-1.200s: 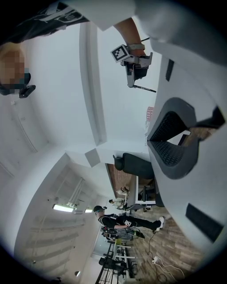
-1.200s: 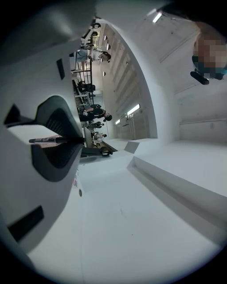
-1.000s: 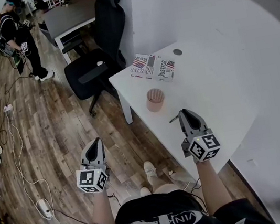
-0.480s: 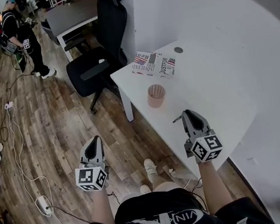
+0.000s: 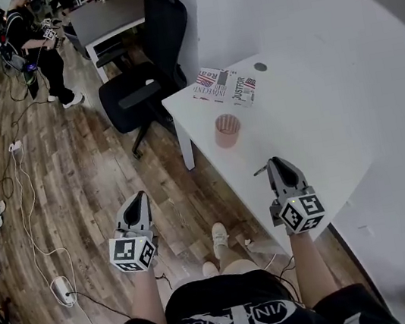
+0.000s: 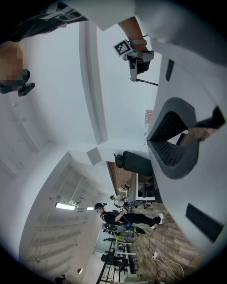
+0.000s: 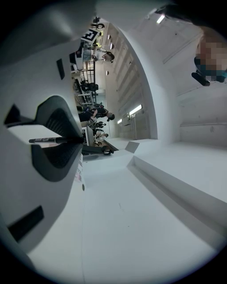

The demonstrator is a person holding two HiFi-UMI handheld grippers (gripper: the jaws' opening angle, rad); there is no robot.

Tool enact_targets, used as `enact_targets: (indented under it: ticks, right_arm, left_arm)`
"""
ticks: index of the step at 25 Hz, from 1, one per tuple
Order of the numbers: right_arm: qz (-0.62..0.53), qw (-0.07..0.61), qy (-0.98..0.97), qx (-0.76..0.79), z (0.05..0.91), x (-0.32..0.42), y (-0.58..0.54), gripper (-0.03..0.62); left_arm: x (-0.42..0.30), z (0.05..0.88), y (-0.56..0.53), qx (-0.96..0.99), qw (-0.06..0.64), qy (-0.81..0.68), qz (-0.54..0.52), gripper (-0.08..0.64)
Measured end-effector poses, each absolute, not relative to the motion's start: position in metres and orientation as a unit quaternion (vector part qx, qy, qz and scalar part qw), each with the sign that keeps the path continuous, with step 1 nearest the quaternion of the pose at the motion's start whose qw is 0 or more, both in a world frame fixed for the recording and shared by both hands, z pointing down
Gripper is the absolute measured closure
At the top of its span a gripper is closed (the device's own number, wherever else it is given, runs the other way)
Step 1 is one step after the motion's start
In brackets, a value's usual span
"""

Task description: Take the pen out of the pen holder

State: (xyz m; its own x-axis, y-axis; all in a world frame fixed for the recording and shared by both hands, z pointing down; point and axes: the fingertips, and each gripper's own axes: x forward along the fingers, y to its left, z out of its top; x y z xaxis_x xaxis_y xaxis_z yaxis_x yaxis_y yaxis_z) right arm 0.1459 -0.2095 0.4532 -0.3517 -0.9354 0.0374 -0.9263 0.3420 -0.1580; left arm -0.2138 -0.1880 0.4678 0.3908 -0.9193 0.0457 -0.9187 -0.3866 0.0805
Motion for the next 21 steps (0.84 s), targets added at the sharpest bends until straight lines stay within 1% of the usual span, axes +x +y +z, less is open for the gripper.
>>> enact_targets:
  ticks: [21]
  right_arm:
    - [-0.074, 0.044, 0.824, -0.560, 0.453, 0.144, -0.176, 0.540]
  left_arm:
    - [-0.216, 0.472, -0.146, 0.826, 0.049, -0.561, -0.005, 0.546]
